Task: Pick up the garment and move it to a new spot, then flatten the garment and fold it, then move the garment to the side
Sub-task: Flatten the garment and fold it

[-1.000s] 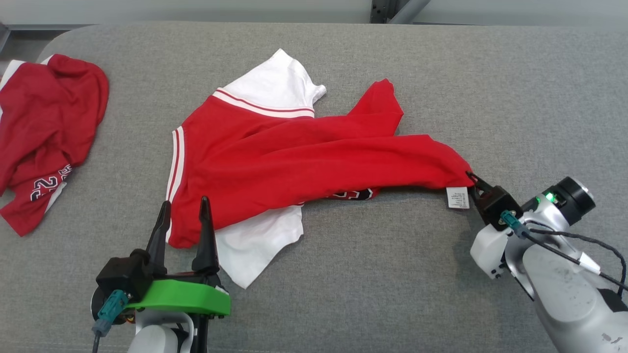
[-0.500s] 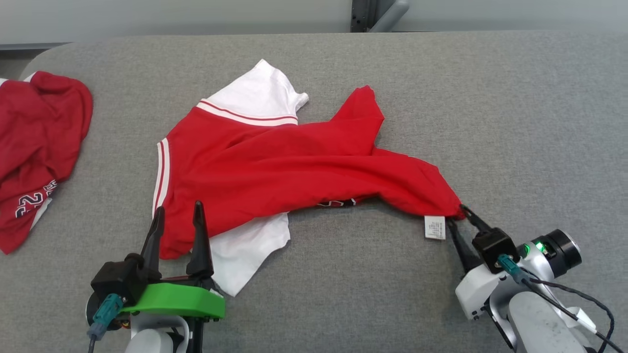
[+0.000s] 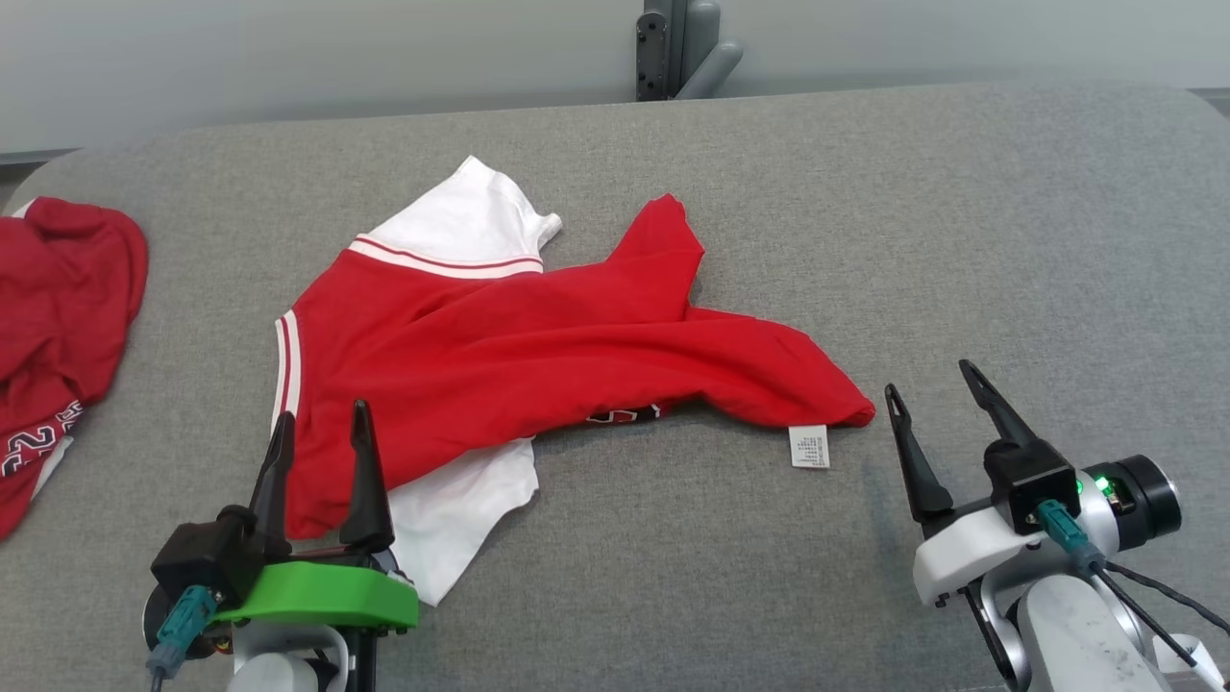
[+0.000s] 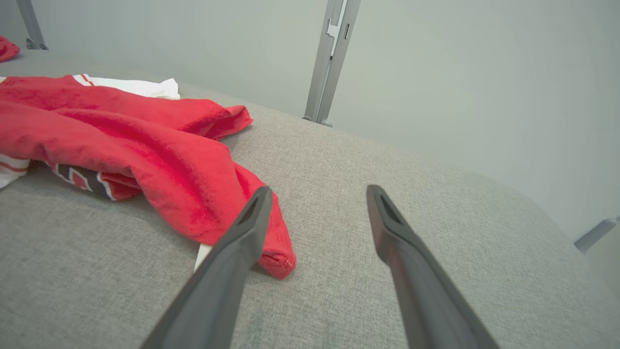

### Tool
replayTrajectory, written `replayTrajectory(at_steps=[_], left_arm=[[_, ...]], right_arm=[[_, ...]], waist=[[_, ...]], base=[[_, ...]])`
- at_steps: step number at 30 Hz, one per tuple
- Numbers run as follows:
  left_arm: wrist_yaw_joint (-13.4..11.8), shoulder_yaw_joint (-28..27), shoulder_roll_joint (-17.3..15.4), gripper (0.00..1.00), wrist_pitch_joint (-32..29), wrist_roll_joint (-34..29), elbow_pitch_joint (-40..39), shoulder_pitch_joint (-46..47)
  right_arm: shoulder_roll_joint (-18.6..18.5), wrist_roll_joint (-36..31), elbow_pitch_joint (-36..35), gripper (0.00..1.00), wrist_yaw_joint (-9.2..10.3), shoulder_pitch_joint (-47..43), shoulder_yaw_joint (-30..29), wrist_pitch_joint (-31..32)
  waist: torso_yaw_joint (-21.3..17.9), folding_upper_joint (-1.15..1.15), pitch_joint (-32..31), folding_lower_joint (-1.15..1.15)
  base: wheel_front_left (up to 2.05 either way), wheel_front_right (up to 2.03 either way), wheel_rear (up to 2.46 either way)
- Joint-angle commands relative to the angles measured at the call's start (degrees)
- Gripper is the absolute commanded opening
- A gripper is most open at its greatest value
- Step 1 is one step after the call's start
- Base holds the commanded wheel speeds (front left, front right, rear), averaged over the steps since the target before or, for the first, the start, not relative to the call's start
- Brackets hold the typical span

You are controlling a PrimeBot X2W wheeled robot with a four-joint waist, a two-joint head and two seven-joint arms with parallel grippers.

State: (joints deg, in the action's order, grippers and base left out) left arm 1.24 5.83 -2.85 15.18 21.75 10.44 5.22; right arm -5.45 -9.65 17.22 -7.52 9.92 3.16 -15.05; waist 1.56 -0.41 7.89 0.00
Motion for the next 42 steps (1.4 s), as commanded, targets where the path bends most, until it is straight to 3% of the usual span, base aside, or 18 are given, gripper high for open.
replayTrajectory(at_steps=[1, 14, 30, 36, 42], left_arm=[[-0.2, -0.4, -0.1, 1.00, 0.0, -0.3, -0.4, -1.4], [0.6, -4.6, -0.1, 1.00, 0.0, -3.8, -4.2, -8.3], [0.7, -4.7, -0.1, 1.00, 0.0, -5.5, -7.4, -13.9], [1.6, -2.3, -0.1, 1.00, 0.0, -3.7, -2.1, -15.0], [2.3, 1.7, -0.1, 1.00, -1.9, 2.4, 5.8, -12.3]], right_arm=[[0.6, 1.1, -2.1, 1.00, 0.06, -1.2, -1.4, -0.2], [2.5, 7.0, -10.0, 1.00, 0.06, -6.2, -5.7, -0.2], [2.6, 11.3, -10.0, 1.00, 0.06, -9.0, -5.2, -0.2], [2.6, 11.6, -9.9, 1.00, 0.06, -9.0, -4.7, -0.2], [2.6, 11.5, -9.5, 1.00, 0.06, -9.0, -4.6, -0.2]], waist=[[-0.6, 0.41, -1.2, 0.00], [-0.8, 0.41, -5.8, 0.00], [-0.9, 0.41, -8.1, 0.00], [-1.1, 0.41, -8.1, 0.00], [-1.1, 0.41, -7.6, 0.00]], base=[[0.00, 0.00, 0.00], [0.00, 0.00, 0.00], [0.00, 0.00, 0.00], [0.00, 0.00, 0.00], [0.00, 0.00, 0.00]])
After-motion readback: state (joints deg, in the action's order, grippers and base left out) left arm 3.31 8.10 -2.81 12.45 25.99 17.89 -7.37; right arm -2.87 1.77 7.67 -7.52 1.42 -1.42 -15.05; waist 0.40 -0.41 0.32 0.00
